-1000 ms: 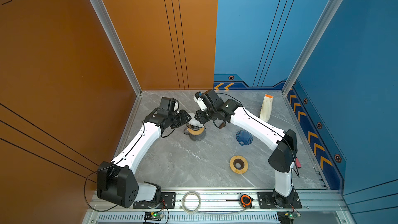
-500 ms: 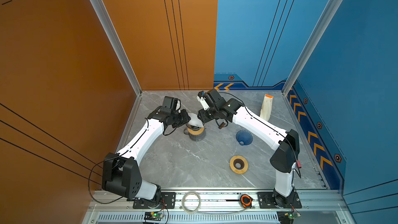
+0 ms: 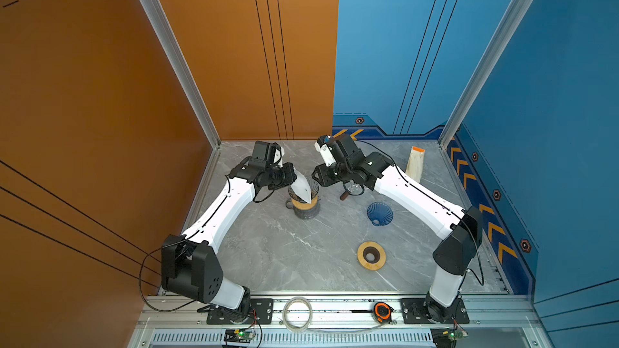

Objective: Place the coffee filter in the dripper
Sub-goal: 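Lower the opened filter into the glass dripper with both grippers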

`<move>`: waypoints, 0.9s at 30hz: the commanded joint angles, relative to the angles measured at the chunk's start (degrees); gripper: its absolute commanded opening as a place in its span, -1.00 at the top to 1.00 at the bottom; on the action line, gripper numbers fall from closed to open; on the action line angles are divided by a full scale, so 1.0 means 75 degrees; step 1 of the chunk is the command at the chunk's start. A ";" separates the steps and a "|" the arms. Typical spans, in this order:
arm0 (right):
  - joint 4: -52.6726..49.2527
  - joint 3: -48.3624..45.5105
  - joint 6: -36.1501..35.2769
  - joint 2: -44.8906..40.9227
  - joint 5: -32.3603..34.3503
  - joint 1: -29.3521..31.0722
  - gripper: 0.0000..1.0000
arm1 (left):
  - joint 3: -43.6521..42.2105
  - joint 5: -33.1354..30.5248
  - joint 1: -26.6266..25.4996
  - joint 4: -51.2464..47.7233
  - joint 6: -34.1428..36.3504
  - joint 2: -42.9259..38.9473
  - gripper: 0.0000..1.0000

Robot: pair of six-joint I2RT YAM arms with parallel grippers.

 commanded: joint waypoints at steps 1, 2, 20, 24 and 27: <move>0.0041 0.0027 0.0213 0.0100 -0.0295 0.0033 0.08 | 0.0335 0.0241 0.0058 -0.0734 0.0825 0.0257 0.90; 0.0029 0.0040 0.0236 0.0133 -0.0312 0.0052 0.08 | 0.0417 0.0255 0.0058 -0.0891 0.0946 0.0329 0.90; -0.0322 0.0600 0.0592 0.0683 0.0051 0.0388 0.08 | 0.1719 0.0437 0.0011 -0.2007 0.1856 0.1378 0.52; -0.0421 0.0702 0.0624 0.0728 0.0129 0.0315 0.08 | 0.1765 0.0340 0.0031 -0.2005 0.1753 0.1210 0.36; -0.0616 0.0860 0.0625 0.0843 0.0187 0.0270 0.10 | 0.1788 0.0235 0.0037 -0.2007 0.1660 0.1040 0.30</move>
